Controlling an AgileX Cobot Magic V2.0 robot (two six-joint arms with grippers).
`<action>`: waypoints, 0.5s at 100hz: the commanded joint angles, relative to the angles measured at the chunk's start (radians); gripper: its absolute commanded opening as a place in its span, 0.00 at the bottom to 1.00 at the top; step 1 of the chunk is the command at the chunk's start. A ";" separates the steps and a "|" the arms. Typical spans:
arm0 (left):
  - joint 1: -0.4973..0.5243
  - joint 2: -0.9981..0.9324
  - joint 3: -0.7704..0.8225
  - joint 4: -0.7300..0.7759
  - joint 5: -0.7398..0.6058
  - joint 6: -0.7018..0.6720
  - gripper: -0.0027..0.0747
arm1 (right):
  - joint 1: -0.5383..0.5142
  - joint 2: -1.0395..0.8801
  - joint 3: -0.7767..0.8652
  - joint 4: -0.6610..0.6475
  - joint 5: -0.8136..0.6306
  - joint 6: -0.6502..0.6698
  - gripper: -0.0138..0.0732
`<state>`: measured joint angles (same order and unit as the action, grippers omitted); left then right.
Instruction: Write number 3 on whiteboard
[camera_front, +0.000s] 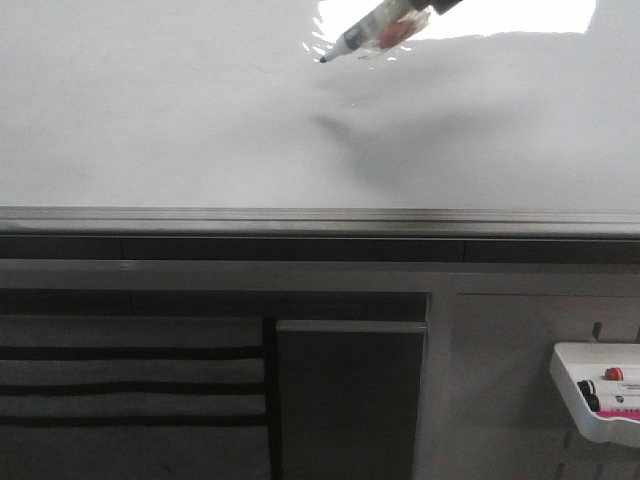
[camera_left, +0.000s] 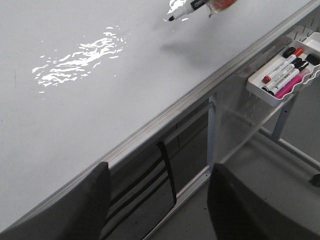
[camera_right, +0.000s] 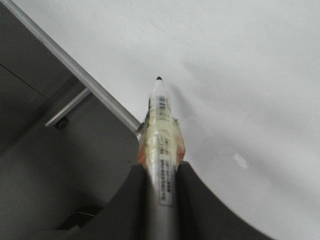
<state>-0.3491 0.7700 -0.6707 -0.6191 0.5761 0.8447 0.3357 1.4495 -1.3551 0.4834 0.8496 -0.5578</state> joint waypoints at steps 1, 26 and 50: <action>0.003 -0.008 -0.027 -0.036 -0.057 -0.011 0.55 | 0.006 0.008 -0.069 -0.001 -0.057 0.011 0.19; 0.003 -0.008 -0.027 -0.036 -0.057 -0.011 0.55 | -0.029 0.062 -0.100 -0.073 -0.095 0.043 0.19; 0.003 -0.008 -0.027 -0.036 -0.057 -0.011 0.55 | -0.024 0.060 -0.040 -0.088 -0.029 0.074 0.19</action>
<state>-0.3491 0.7700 -0.6707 -0.6191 0.5754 0.8447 0.2947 1.5328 -1.4021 0.4170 0.8903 -0.4949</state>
